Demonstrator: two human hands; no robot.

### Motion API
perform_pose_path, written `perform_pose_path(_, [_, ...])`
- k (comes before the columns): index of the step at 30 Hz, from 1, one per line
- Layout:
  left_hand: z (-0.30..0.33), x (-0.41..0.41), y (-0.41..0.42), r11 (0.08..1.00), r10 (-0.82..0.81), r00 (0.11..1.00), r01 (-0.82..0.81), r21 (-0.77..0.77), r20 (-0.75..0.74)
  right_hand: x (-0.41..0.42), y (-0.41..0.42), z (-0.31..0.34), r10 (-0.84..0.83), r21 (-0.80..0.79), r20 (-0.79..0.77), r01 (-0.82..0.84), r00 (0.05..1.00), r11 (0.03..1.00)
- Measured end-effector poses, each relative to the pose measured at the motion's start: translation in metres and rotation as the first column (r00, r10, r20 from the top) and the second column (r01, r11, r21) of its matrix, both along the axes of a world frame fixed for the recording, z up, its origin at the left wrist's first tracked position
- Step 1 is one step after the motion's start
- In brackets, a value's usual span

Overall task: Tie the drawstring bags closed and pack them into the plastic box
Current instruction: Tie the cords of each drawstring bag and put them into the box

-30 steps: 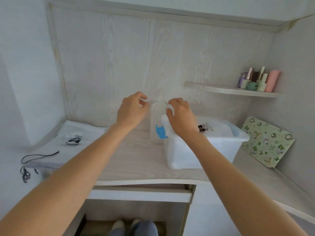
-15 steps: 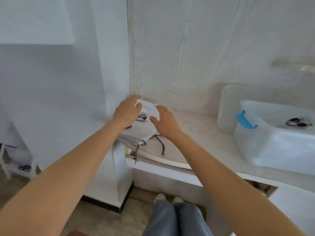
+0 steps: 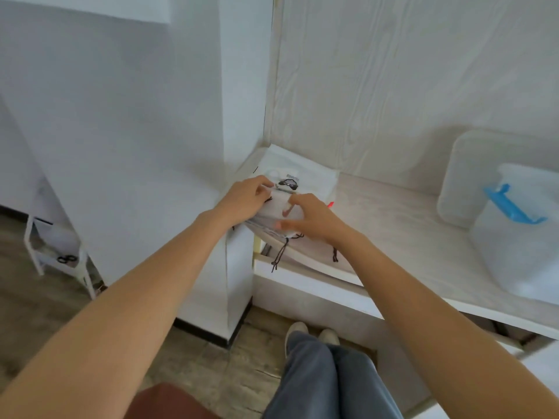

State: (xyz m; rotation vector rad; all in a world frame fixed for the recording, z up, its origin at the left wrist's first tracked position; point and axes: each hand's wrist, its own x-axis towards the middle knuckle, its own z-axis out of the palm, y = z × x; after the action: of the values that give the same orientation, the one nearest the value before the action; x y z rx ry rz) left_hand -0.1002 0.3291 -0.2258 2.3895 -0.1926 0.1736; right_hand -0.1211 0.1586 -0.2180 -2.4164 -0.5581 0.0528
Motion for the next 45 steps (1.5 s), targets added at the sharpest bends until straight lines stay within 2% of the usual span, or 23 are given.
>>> perform_pose_path(5, [0.003,-0.016,0.005,0.948,0.124,0.974,-0.061,-0.311,0.189,0.003,-0.005,-0.007,-0.191,0.086,0.175,0.178,0.966,0.98])
perform_pose_path(8, [0.005,-0.024,0.0,0.931,0.065,0.978,0.012,-0.365,0.199,0.009,-0.008,-0.013,-0.294,0.17,0.211,0.262,0.932,0.95])
perform_pose_path(11, [0.005,-0.022,-0.005,0.954,0.002,0.973,0.067,-0.292,0.23,0.006,-0.011,-0.013,-0.36,0.363,0.131,0.293,0.924,0.884])
perform_pose_path(13, [0.007,-0.018,-0.009,0.958,0.052,0.956,0.034,-0.286,0.289,0.005,-0.015,-0.013,-0.389,0.464,0.062,0.319,0.919,0.826])
perform_pose_path(16, [0.009,-0.015,-0.017,0.927,0.173,0.933,-0.046,-0.373,0.316,0.007,-0.024,-0.014,-0.407,0.576,-0.048,0.358,0.912,0.735])
perform_pose_path(18, [0.008,-0.014,-0.023,0.888,0.229,0.926,-0.073,-0.453,0.3,0.007,-0.03,-0.014,-0.356,0.663,-0.127,0.346,0.926,0.664])
perform_pose_path(20, [0.006,-0.011,-0.03,0.835,0.277,0.922,-0.092,-0.543,0.271,0.007,-0.034,-0.016,-0.338,0.677,-0.157,0.351,0.928,0.647])
perform_pose_path(23, [0.0,-0.006,-0.041,0.679,0.325,0.933,-0.117,-0.725,0.154,0.009,-0.035,-0.02,-0.395,0.681,-0.17,0.397,0.903,0.616])
perform_pose_path(24, [-0.002,-0.005,-0.045,0.629,0.333,0.936,-0.127,-0.767,0.118,0.009,-0.034,-0.02,-0.404,0.704,-0.198,0.416,0.893,0.575])
perform_pose_path(27, [-0.013,-0.001,-0.053,0.553,0.359,0.933,-0.18,-0.814,0.038,0.012,-0.032,-0.021,-0.392,0.771,-0.288,0.454,0.874,0.447])
perform_pose_path(29, [-0.017,0.001,-0.055,0.489,0.365,0.931,-0.197,-0.85,-0.005,0.014,-0.031,-0.022,-0.373,0.797,-0.318,0.459,0.871,0.393])
perform_pose_path(32, [-0.018,0.001,-0.054,0.448,0.365,0.931,-0.184,-0.875,-0.009,0.013,-0.032,-0.025,-0.397,0.795,-0.296,0.455,0.869,0.402])
perform_pose_path(37, [-0.018,0.007,-0.056,0.442,0.384,0.923,-0.216,-0.871,-0.035,0.014,-0.031,-0.028,-0.53,0.683,-0.134,0.465,0.837,0.563])
perform_pose_path(42, [-0.004,0.02,-0.068,0.525,0.484,0.875,-0.275,-0.805,0.017,0.015,-0.034,-0.027,-0.616,0.686,-0.156,0.533,0.772,0.496])
perform_pose_path(45, [-0.011,0.021,-0.073,0.507,0.53,0.848,-0.339,-0.793,-0.023,0.015,-0.035,-0.029,-0.615,0.685,-0.197,0.556,0.763,0.471])
